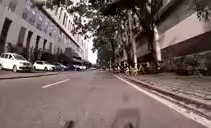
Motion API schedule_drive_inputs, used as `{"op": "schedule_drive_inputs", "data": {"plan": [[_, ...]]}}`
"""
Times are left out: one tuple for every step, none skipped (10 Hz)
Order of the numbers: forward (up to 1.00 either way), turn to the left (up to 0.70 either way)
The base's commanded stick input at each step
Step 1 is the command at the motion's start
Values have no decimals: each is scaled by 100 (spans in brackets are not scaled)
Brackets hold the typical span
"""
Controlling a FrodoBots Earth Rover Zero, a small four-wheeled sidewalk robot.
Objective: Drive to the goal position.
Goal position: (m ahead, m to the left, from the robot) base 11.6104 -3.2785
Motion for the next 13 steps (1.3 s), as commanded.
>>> {"op": "schedule_drive_inputs", "data": {"plan": [[70,0],[70,0],[70,0],[70,0],[70,0],[70,0],[70,0],[70,0],[70,0],[70,0],[70,0],[70,-3],[70,-9]]}}
